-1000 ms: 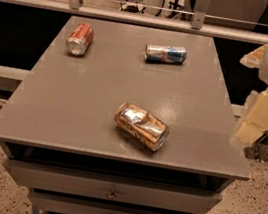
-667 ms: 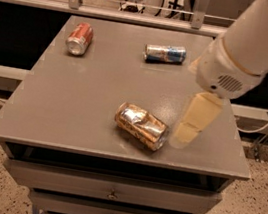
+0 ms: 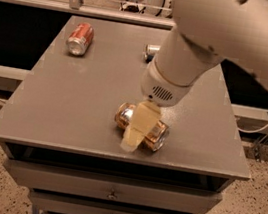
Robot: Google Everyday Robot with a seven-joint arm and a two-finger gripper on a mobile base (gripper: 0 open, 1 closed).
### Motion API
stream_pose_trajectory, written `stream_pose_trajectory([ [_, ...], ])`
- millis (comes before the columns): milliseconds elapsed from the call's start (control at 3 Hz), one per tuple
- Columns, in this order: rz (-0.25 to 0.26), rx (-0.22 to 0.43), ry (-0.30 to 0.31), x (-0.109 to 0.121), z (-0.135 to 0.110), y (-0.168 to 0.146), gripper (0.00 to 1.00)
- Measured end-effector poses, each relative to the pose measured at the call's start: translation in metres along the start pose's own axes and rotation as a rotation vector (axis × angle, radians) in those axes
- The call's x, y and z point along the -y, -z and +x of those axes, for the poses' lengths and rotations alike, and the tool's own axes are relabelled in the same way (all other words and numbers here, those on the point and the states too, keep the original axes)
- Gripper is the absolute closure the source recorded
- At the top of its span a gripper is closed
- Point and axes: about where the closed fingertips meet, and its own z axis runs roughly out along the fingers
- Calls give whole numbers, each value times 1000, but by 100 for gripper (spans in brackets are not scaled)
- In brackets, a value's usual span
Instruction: Pick orange can
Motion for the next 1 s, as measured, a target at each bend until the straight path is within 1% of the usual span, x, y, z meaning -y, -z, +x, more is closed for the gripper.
stream_pose_trajectory([
  [333, -2, -34, -52, 3, -5, -35, 0],
  [667, 9, -62, -118, 10, -1, -59, 14],
  [1000, 29, -69, -163, 18, 2, -65, 37],
])
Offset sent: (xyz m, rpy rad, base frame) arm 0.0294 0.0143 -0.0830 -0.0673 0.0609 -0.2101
